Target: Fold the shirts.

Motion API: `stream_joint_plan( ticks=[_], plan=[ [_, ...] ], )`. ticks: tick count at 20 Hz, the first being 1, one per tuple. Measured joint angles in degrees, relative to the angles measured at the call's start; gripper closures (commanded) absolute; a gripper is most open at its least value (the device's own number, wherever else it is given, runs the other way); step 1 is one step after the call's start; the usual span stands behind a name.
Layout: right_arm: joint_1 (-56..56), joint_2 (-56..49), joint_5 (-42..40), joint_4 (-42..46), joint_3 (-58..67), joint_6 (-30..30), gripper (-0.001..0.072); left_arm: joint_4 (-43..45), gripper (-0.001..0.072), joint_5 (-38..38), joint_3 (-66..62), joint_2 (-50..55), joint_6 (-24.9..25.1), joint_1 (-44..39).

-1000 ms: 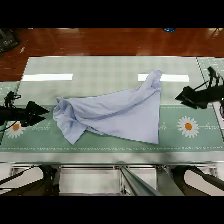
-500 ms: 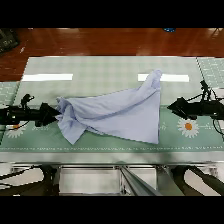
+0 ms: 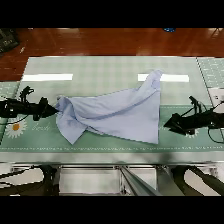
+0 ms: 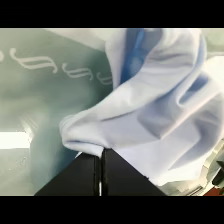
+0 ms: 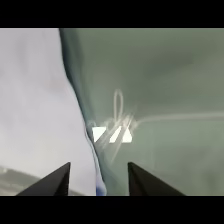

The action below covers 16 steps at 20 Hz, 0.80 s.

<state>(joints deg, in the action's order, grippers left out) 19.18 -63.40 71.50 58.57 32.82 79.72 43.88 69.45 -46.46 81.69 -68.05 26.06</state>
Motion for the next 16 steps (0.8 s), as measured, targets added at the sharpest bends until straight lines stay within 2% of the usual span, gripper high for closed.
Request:
stream_joint_plan(
  ticks=[4, 8, 9, 11, 13, 16],
  plan=[
    [-3.28, 0.0, -0.15, -2.19, -5.81, -0.92, 0.0305, 0.04, 0.0689, 1.16, -0.79, 0.0, 0.15, -0.09],
    [-11.58, 0.07, -5.9, -5.9, -7.78, 0.96, 0.031, 0.02, 0.0689, 1.49, -1.01, 0.0, 0.13, -0.11],
    [-13.51, 0.07, -8.74, -7.61, -7.96, 1.29, 0.037, 0.04, 0.0689, 1.53, -1.01, 0.0, 0.13, -0.11],
    [-16.59, -0.07, -15.3, -9.94, -7.65, 1.36, 0.0684, -0.15, 0.069, 1.77, -1.05, 0.0, 0.02, -0.11],
    [-18.95, -0.04, -18.69, -13.33, -5.38, -0.55, 0.0684, -1.9, 0.069, 2.45, -1.51, -0.02, -0.04, -0.11],
    [-20.17, 0.0, -16.87, -15.56, 3.17, -2.67, 0.0684, -8.09, 0.069, 4.5, -4.76, -1.14, 0.87, -0.02]
  ],
)
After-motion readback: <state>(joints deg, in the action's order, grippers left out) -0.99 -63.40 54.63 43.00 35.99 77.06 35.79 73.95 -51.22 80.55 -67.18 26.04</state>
